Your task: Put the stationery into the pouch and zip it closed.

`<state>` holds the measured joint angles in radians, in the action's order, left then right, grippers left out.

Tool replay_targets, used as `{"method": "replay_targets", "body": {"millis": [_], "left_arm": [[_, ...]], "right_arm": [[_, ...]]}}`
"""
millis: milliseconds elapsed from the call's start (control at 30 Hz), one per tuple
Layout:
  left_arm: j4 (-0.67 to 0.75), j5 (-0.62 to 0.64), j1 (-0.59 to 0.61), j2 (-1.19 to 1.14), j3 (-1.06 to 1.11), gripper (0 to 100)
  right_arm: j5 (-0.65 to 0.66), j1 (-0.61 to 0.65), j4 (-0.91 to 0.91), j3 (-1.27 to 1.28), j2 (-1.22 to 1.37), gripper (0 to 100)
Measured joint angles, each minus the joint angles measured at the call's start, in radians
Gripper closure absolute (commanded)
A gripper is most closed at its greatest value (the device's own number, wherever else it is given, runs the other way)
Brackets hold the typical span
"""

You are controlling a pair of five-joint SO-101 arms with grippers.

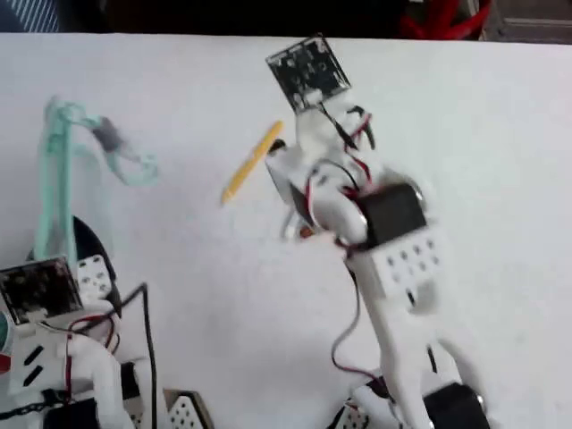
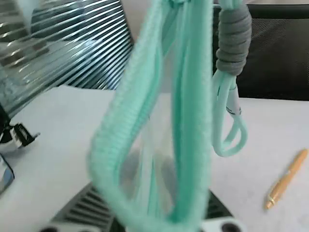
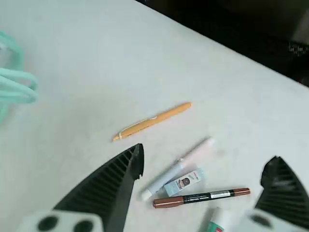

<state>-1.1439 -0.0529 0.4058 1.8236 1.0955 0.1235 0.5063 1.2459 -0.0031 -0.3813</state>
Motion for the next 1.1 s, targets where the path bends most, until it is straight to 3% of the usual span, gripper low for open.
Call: {"method": "replay_targets", "body": {"millis": [233,500,733,833,1000,1100], "left_arm": [[0.107,0.081,-0.025,-0.015,0.144,98],[0.112,0.089,-0.055,-0.011,0.152,98],[0.112,0.089,-0.055,-0.009,0.152,98],[0.112,0.089,-0.055,-0.009,0.152,98],[0.107,0.089,-0.055,-0.009,0.152,98],[0.107,0.089,-0.055,-0.009,0.152,98]], "right_arm": [[-0.167,0.002,-0.21,0.002,0.342,76.9],[-0.239,0.032,-0.338,-0.066,0.644,66.6],[-0.405,0.037,-0.281,-0.351,0.937,66.6],[-0.42,0.04,-0.218,-0.529,1.097,68.3],[-0.422,0.058,-0.078,-0.853,1.321,80.9],[-0.422,0.06,-0.032,-1.025,1.43,80.6]]}}
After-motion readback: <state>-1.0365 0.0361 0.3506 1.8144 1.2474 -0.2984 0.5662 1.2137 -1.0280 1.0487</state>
